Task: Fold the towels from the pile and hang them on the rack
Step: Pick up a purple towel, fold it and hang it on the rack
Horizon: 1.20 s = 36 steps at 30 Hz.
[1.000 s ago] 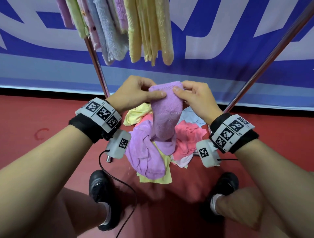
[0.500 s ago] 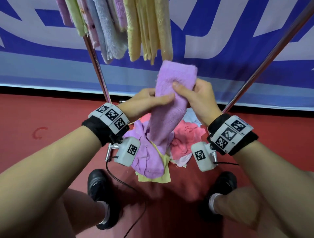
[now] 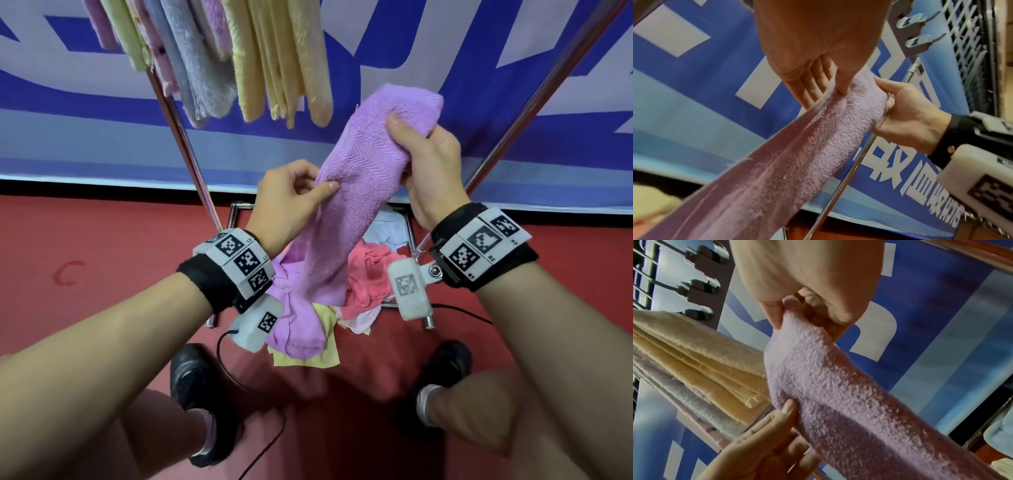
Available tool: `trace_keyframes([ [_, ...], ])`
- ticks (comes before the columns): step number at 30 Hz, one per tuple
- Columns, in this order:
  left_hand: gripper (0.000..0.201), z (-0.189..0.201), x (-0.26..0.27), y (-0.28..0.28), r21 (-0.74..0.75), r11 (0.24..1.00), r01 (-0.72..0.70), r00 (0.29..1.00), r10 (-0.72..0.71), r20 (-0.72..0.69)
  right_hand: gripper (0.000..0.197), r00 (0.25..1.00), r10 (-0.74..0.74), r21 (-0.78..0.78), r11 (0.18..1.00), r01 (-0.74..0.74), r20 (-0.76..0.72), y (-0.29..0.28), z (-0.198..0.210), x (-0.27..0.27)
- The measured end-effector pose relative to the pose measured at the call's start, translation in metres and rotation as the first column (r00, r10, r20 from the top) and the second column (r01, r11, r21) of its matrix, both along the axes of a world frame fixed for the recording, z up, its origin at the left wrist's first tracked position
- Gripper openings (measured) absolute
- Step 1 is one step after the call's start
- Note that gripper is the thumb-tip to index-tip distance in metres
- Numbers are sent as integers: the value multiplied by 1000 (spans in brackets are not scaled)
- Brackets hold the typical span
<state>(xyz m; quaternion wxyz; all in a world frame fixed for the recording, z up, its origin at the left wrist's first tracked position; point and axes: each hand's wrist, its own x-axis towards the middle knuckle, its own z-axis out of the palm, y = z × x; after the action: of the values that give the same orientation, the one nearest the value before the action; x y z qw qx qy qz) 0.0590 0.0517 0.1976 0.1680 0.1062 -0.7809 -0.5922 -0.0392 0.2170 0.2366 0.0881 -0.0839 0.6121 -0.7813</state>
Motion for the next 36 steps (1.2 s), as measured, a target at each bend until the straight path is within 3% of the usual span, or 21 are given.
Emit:
trace_keyframes([
  [5, 14, -6, 1, 10, 289, 933, 216, 961, -256, 107, 16, 995, 6, -121, 993, 6, 102, -4, -5, 3],
  [7, 9, -10, 2, 12, 363, 909, 205, 949, -275, 153, 18, 987, 48, -148, 989, -25, 153, -6, -8, 6],
  [9, 10, -10, 4, 12, 327, 938, 113, 969, -176, 171, 22, 978, 87, -158, 986, -57, 187, -8, -9, 10],
  [12, 40, -12, 4, 6, 178, 980, 91, 980, -120, 159, 27, 968, 122, -175, 981, -84, 221, -11, -10, 13],
  [14, 34, -8, 5, 3, 103, 980, 168, 966, -185, 180, 29, 959, 151, -206, 973, -102, 241, -12, -10, 14],
  [17, 17, -3, 6, 3, 166, 961, 221, 943, -254, 217, 33, 946, 179, -243, 963, -113, 272, -9, -11, 12],
  [19, 4, -1, 6, 4, 163, 972, 168, 954, -202, 220, 37, 941, 175, -261, 960, -99, 288, -7, -11, 9],
  [22, 12, -2, 4, -2, 67, 997, 42, 974, -56, 217, 36, 944, 151, -271, 960, -69, 295, -5, -11, 1],
  [26, 19, -4, 4, -6, -213, 977, -18, 982, 57, 180, 29, 965, 89, -198, 979, -39, 248, -5, -14, -4],
  [29, 17, 3, 7, 3, -19, 998, 59, 985, -55, 164, 36, 965, 12, -75, 997, 8, 262, -7, -22, -5],
  [32, 14, 9, 7, 7, 161, 987, -13, 995, -4, 101, 67, 873, 289, -115, 957, -265, 394, -10, -30, 9],
  [34, 11, 10, 6, -1, 254, 961, -109, 992, 89, 90, 65, 817, 406, -61, 906, -419, 410, -15, -43, 27],
  [36, 10, 10, 4, -11, 312, 933, -179, 982, 153, 107, 54, 858, 362, 67, 909, -412, 364, -22, -59, 43],
])
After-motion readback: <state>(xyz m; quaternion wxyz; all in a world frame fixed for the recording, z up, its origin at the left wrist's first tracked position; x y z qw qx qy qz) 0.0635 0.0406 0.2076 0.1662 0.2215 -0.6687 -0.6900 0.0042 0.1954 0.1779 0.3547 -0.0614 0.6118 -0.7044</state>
